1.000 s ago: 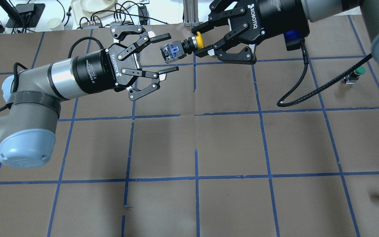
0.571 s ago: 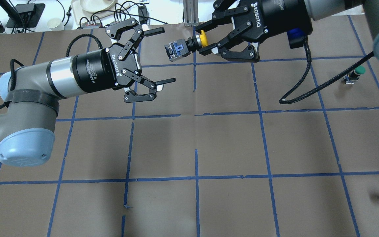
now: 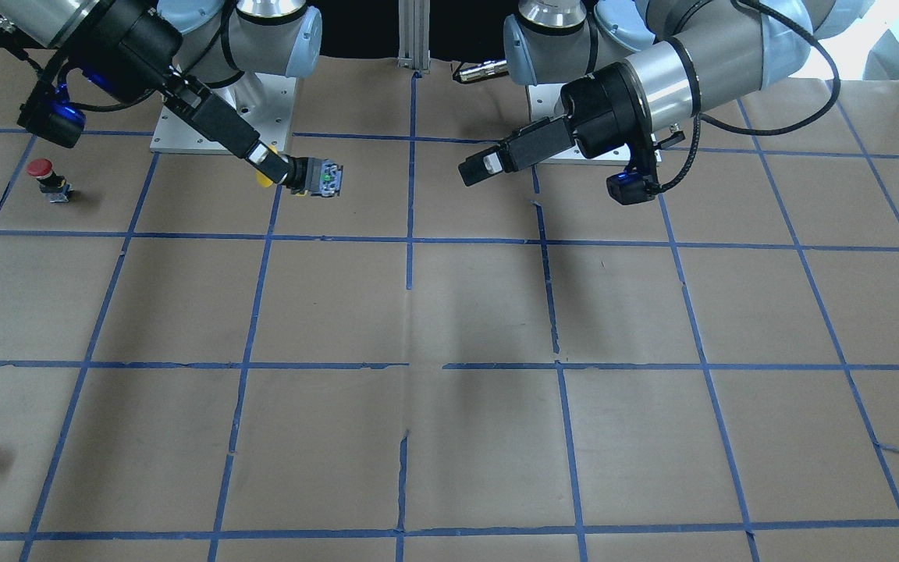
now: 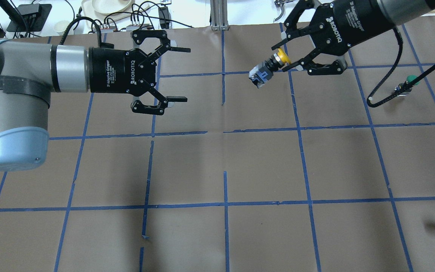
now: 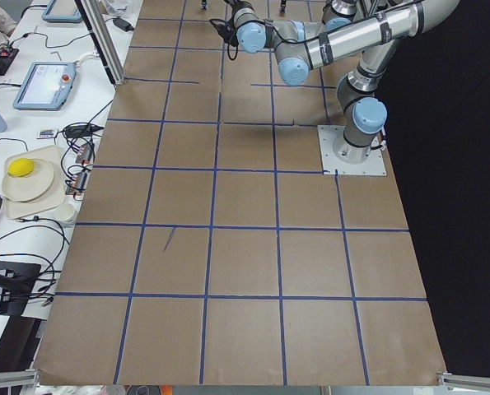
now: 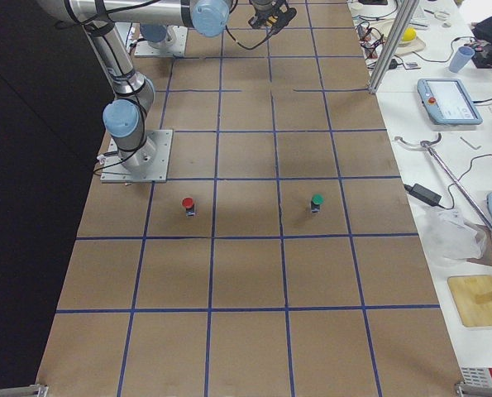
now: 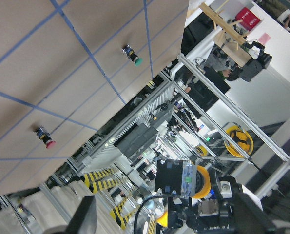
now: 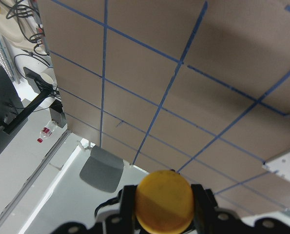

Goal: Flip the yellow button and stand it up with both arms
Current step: 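Carry the button away with the right gripper while the left arm withdraws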

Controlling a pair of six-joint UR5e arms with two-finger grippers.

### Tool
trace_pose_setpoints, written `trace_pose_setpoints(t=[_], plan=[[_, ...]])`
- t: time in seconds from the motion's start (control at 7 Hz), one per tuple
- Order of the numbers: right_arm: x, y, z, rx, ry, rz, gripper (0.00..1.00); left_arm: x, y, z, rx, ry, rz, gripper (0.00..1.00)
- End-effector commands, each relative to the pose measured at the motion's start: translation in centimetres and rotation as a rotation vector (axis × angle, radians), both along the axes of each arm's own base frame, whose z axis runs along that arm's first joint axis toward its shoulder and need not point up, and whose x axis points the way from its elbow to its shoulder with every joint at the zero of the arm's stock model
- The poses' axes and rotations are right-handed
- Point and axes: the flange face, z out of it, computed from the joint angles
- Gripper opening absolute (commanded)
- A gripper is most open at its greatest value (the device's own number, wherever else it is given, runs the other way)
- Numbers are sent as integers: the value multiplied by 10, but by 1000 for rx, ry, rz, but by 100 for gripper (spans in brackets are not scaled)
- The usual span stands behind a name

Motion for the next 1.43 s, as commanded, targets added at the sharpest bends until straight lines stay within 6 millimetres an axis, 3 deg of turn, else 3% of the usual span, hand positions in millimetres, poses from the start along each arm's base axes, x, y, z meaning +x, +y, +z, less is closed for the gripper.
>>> trace_pose_setpoints(t=[0.0, 0.29, 0.43, 0.71, 0.86, 1.0, 1.14, 1.29], plan=[[-30, 5, -32, -135, 362, 405, 6, 5, -18, 11, -81, -325, -6, 99], [-81, 5, -64, -171, 532, 652, 4, -33, -59, 15, -62, -681, -105, 98], [-124, 4, -86, -228, 556, 722, 4, -32, -84, 25, -51, -861, -213, 98], [-201, 14, -132, -361, 648, 877, 4, -2, -90, 59, -183, -1047, -555, 99], [-231, 24, -152, -392, 664, 950, 4, 7, -79, 53, -160, -1034, -639, 99], [-263, 34, -165, -453, 666, 976, 4, 8, -50, 52, -156, -1023, -697, 99], [-285, 41, -174, -550, 645, 1018, 4, 14, -5, 39, -167, -1022, -770, 99], [-311, 47, -191, -576, 617, 1023, 4, 21, 14, 27, -188, -1034, -773, 100]])
